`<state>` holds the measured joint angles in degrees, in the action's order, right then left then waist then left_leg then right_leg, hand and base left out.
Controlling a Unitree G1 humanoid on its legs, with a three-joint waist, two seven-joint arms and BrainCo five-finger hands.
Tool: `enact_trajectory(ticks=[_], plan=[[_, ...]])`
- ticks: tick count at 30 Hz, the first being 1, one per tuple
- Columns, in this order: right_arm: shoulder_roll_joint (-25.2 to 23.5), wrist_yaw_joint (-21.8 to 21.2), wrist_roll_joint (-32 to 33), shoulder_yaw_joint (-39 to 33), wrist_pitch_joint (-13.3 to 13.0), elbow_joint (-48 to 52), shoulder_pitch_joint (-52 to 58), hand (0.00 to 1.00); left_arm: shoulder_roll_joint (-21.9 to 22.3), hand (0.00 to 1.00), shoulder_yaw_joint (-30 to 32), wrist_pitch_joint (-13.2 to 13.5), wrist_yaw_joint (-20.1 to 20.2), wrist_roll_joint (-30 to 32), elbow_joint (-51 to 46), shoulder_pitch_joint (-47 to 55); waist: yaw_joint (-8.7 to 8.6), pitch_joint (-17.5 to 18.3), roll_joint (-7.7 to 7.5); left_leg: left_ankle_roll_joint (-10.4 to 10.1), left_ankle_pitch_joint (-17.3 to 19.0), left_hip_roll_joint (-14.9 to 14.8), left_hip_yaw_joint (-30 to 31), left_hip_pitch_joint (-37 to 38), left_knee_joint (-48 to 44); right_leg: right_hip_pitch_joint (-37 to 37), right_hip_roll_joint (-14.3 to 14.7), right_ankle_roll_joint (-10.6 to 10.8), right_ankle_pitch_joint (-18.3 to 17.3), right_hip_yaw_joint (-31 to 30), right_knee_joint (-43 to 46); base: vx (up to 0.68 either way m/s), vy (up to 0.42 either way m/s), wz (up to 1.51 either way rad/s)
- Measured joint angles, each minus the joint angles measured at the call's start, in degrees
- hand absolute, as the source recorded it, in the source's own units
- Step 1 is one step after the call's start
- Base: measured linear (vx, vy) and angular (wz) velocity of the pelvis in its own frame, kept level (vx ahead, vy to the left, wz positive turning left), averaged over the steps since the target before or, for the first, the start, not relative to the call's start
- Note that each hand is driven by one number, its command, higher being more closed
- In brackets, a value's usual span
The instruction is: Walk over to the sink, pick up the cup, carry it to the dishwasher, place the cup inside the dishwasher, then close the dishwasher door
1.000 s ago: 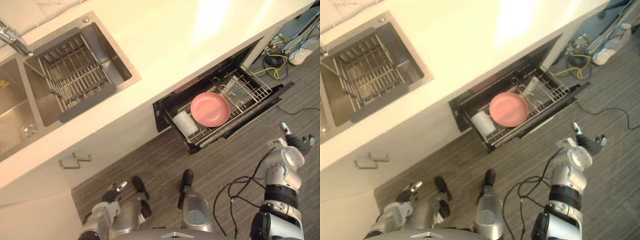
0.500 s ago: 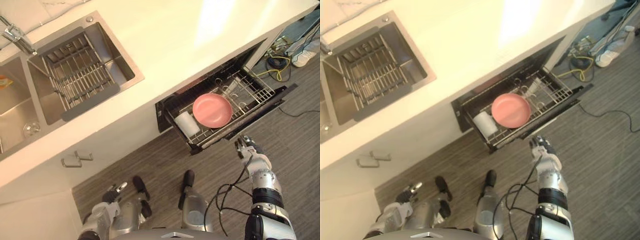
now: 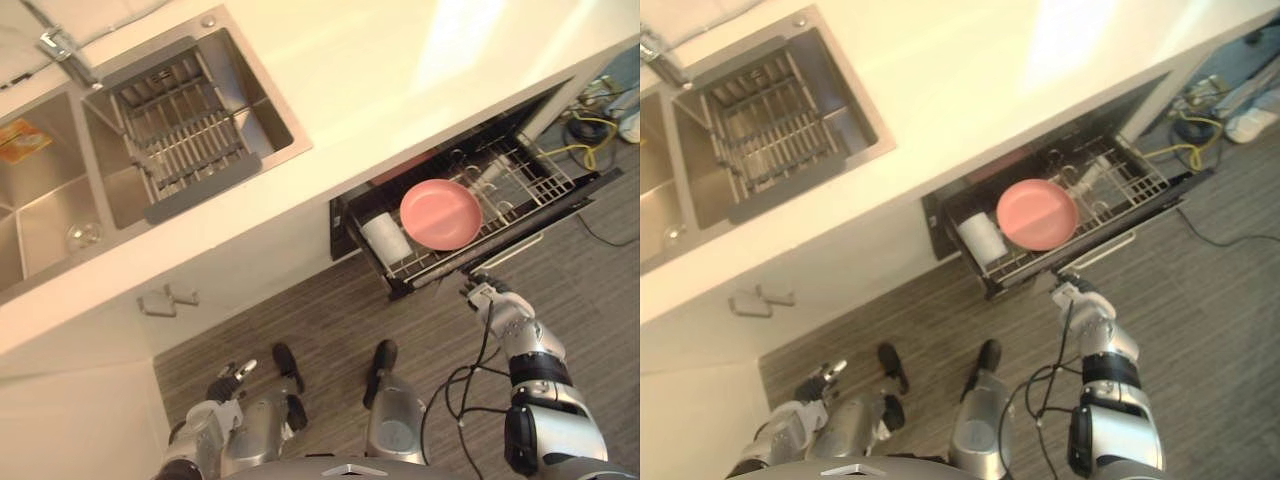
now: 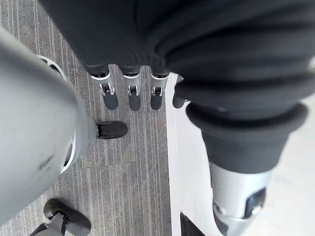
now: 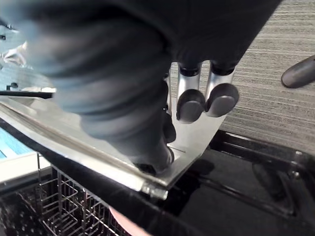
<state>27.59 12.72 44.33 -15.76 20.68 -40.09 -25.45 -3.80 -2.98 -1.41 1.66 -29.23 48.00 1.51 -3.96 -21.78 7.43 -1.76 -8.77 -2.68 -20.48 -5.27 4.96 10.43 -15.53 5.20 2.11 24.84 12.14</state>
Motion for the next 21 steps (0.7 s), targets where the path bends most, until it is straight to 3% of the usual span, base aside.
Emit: enact_trajectory(ticks=[4, 6, 8, 11, 17, 18, 21], plan=[[3.3, -0.4, -2.7, 4.7, 0.7, -1.7, -6.9, 1.00, 0.6, 0.00, -0.1, 0.0, 0.1, -1.9, 0.1, 0.3, 1.23, -1.0, 1.83, -1.0, -0.7, 0.2, 2.9, -2.3, 0.0, 2.3, -0.8, -0.7, -1.1, 1.2, 2.7, -0.10, -0.028, 0.20], [4.6, -1.8, -5.6, 7.0, 0.7, -2.2, -10.8, 1.00, 0.7, 0.00, -0.6, 0.0, 0.2, -2.3, 0.2, 0.3, 2.86, -1.6, 2.88, -1.2, -0.8, 0.1, 4.1, -3.4, 0.0, 3.9, -0.8, -1.3, -1.5, 1.5, 3.8, -0.09, -0.053, 0.11], [5.4, -2.6, -7.0, 8.5, 0.6, -3.9, -14.2, 1.00, 0.9, 0.00, -0.6, 0.0, 0.4, -3.0, 0.3, 0.3, 3.05, -2.0, 3.84, -1.4, -1.0, 0.1, 5.7, -4.2, 0.0, 4.0, -1.0, -1.3, -1.7, 2.9, 4.4, -0.06, -0.059, 0.29], [6.4, -4.3, -9.1, 11.3, 0.2, -6.5, -21.1, 1.00, 1.1, 0.00, -1.2, 0.2, 1.1, -3.4, 0.4, 0.3, 4.96, -2.2, 5.15, -1.7, -1.2, -0.2, 7.3, -6.6, 0.0, 5.7, -1.3, -2.2, -2.5, 4.8, 5.9, -0.06, -0.060, 0.36], [8.5, -4.5, -11.0, 14.9, -3.2, -13.0, -29.3, 1.00, 1.3, 0.00, -1.7, 0.6, 1.7, -5.5, 0.3, 0.3, 8.88, -2.7, 6.22, -2.2, -3.3, 0.2, 9.8, -10.3, 0.0, 8.0, -3.2, -1.9, -4.3, 8.2, 9.3, 0.00, -0.013, 0.33], [8.8, -4.2, -11.0, 15.0, -3.6, -13.0, -29.4, 0.00, 1.3, 0.00, -1.7, 0.6, 1.7, -5.6, 0.3, 0.3, 9.08, -2.8, 6.36, -2.1, -4.0, 0.3, 10.1, -10.6, 0.0, 8.0, -3.4, -1.7, -4.6, 8.7, 9.7, 0.04, 0.017, 0.40], [9.1, -0.8, -12.7, 15.0, -5.5, -15.3, -29.5, 0.00, 1.3, 0.00, -1.7, 1.0, 1.9, -7.2, 0.3, 0.2, 10.09, -2.9, 6.33, -0.8, -5.5, 1.2, 11.8, -11.4, 0.0, 8.1, -5.2, -1.7, -5.9, 10.1, 12.7, 0.07, 0.012, 0.37]])
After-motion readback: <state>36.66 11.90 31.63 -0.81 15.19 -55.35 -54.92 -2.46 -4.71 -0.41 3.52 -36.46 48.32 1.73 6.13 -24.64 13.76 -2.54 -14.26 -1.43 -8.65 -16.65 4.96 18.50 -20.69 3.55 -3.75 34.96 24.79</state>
